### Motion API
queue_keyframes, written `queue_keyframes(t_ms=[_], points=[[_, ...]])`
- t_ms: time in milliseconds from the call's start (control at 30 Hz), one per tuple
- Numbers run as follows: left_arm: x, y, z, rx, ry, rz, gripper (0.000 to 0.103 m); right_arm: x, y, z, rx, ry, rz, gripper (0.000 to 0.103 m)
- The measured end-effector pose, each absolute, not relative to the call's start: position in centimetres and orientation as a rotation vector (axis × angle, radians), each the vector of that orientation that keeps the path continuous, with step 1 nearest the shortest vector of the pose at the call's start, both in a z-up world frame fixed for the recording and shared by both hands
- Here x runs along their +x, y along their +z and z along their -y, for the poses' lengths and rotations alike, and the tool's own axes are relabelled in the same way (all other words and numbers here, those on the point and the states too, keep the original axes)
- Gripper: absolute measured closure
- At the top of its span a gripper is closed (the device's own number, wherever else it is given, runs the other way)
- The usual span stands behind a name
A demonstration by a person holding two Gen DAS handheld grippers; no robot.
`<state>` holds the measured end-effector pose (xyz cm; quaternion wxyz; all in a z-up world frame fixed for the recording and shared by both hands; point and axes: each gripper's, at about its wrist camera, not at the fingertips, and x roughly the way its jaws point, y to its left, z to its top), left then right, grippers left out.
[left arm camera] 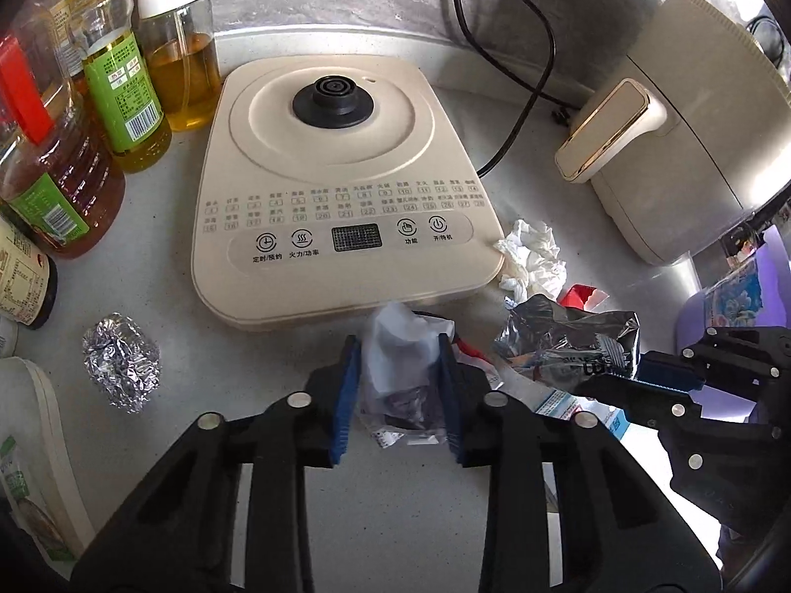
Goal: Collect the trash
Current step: 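Grasp the crumpled grey paper with the left gripper while the right grasps a silver foil wrapper, then carry the grey paper and silver wrapper into the bucket and open both grippers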
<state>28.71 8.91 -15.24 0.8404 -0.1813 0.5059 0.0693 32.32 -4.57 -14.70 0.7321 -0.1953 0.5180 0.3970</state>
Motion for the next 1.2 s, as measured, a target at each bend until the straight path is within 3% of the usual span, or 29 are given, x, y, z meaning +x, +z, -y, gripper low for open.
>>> queue_keyframes(t_ms=[633, 1200], points=[[20.2, -6.1, -7.3, -0.327, 0.213, -0.854, 0.084, 29.7, -8.2, 7.1, -0.373, 0.892, -1.004, 0.09], [17.7, -2.9, -3.9, -0.3, 0.169, -0.789, 0.084, 26.8, -2.6, 11.6, -0.332, 0.86, -0.883, 0.09]])
